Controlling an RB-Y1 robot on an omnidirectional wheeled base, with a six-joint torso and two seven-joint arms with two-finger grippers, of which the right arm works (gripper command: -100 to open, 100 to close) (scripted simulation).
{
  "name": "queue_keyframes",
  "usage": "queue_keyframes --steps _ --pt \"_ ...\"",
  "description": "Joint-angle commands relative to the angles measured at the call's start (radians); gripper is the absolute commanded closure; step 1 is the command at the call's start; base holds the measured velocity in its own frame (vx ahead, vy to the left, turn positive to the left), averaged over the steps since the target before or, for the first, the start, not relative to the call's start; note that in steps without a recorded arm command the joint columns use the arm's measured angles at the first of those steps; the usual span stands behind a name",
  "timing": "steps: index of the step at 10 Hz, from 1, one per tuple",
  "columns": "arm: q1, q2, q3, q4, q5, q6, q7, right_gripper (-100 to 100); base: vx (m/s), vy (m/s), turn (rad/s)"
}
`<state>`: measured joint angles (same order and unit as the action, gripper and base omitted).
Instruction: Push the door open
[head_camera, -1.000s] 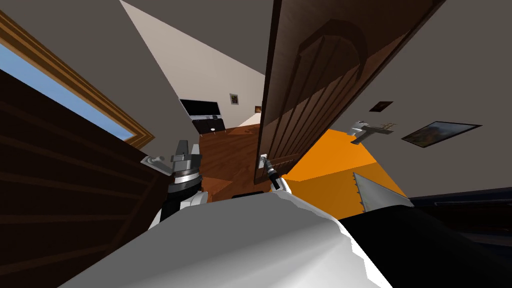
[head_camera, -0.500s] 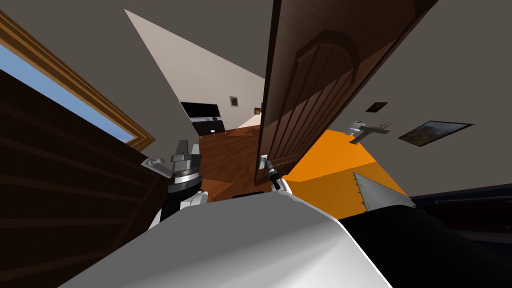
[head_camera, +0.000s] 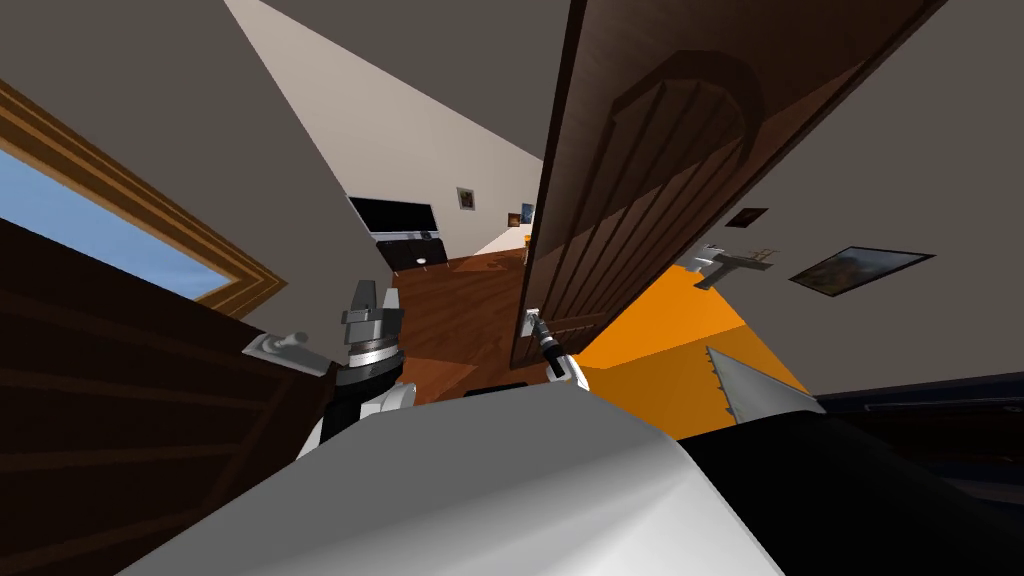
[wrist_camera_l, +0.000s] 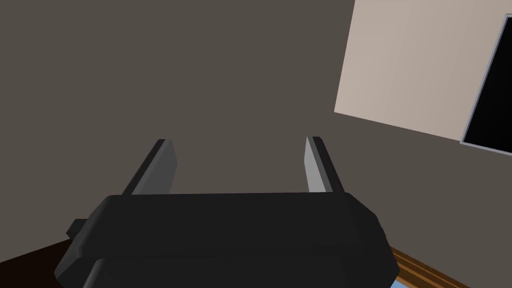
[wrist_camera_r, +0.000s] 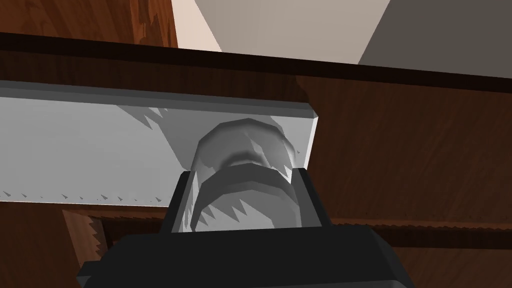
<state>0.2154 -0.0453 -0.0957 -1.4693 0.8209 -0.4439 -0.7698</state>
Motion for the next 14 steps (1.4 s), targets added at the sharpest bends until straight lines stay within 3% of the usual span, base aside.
queue_keyframes --steps 1,6,7,10,14 --pt "-0.019 -0.018 -0.029 0.001 -0.013 0.024 0.006 100 0.197 0.097 -0.065" --pt "-0.050 -0.024 -0.090 0.023 -0.055 0.048 0.045 100 0.199 0.094 -0.100" --pt "-0.032 -0.023 -0.072 0.009 -0.046 0.046 0.039 -100 -0.040 0.060 -0.072" --pt "-0.017 -0.008 -0.062 -0.007 -0.042 0.051 0.036 -100 -0.192 -0.004 -0.024" --pt "0.012 0.074 -0.041 -0.039 -0.034 0.061 0.029 -100 -0.220 0.025 -0.040"
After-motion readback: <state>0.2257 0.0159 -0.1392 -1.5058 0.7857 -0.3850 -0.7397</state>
